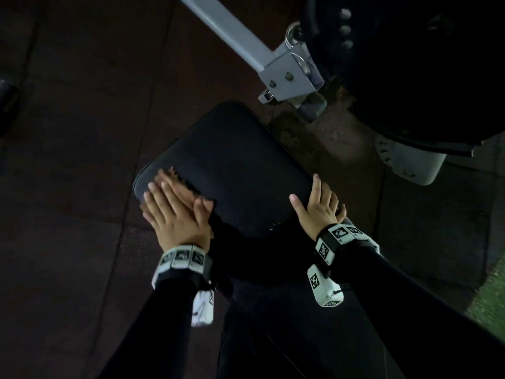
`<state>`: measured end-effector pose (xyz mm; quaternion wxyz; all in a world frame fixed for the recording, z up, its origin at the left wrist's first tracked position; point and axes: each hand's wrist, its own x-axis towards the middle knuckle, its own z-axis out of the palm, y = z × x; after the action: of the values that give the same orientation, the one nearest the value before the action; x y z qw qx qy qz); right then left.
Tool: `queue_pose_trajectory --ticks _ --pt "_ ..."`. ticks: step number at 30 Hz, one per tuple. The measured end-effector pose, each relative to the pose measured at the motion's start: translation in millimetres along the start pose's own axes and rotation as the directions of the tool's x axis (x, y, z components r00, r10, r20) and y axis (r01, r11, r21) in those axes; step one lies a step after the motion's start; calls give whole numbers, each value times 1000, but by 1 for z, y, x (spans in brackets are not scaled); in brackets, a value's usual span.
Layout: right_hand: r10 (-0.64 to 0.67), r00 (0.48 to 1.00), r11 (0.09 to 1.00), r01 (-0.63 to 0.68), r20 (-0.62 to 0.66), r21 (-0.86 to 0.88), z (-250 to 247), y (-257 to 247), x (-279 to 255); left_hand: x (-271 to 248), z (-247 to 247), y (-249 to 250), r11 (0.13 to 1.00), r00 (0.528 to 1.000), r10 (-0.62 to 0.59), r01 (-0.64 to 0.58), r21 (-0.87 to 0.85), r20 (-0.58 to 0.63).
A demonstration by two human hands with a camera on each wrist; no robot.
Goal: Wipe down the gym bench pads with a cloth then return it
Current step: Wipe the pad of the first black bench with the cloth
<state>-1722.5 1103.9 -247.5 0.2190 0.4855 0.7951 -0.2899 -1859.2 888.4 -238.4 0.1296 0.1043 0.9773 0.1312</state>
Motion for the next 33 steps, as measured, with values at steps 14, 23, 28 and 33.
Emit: queue_pose_trajectory --ticks 14,23,28,33 --pt "3 1000 1000 -3 4 7 2 3 4 32 17 63 945 949 307 -313 97 68" --pt "9 1000 1000 -9 9 -3 3 3 3 13 1 -13 1000 999 28 -28 -11 -38" --pt "-1 1000 1000 1 -29 -9 6 4 3 -35 12 22 1000 995 16 -17 8 101" --pt "8 1000 1000 -9 -22 -9 4 5 4 -8 16 47 989 985 151 -150 -11 81"
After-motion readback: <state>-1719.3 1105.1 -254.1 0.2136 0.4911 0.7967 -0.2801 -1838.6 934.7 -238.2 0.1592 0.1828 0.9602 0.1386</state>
